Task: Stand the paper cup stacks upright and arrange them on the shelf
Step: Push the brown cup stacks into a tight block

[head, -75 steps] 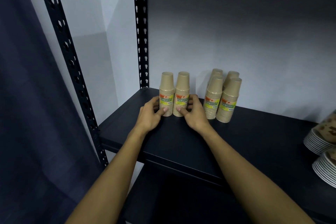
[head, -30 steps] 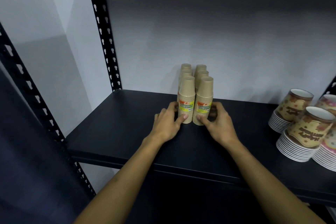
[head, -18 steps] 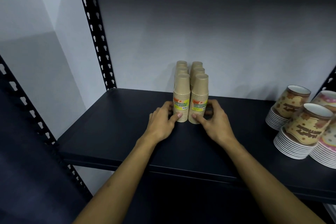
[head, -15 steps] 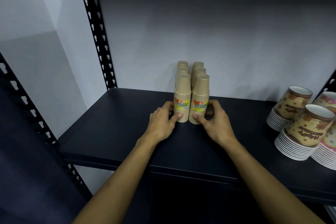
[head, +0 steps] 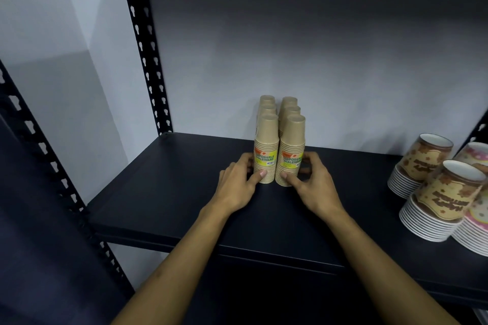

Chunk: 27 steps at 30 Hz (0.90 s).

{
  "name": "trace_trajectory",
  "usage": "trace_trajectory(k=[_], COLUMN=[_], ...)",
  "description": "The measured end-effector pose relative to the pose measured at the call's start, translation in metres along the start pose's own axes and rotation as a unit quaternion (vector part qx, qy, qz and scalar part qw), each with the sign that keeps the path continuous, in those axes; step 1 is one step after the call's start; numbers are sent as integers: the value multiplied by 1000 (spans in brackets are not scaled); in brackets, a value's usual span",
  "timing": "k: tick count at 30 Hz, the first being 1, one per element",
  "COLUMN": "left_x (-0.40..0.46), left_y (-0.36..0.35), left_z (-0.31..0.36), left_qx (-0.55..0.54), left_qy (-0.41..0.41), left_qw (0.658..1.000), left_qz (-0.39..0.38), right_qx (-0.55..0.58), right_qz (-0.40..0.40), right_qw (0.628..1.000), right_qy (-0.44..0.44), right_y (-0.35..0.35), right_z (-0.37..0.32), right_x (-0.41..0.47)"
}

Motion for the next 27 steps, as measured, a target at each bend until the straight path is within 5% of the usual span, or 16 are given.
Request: trace_trajectory(k=[19, 27], left_x=[-3, -3], left_y=[0, 15], left_z=[-2, -17], left_qx=[-21, -132], left_qy=[16, 50], left_qw=[1000, 990], left_qz=[-10, 1], right_qx=[24, 127], right_qz=[-10, 80], right_qw=[1000, 988], right_qy=[-5, -43], right_y=[-2, 29], right_z=[-4, 4], right_x=[-1, 3])
Point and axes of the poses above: each hand's wrist, its own x-axis towards the middle knuckle, its own y-axis out of the back of the hand, z = x × y, the point moved 10 cm from there along x, towards the middle knuckle, and after that the axes turned 9 degrees about x, right-handed, at the moved point
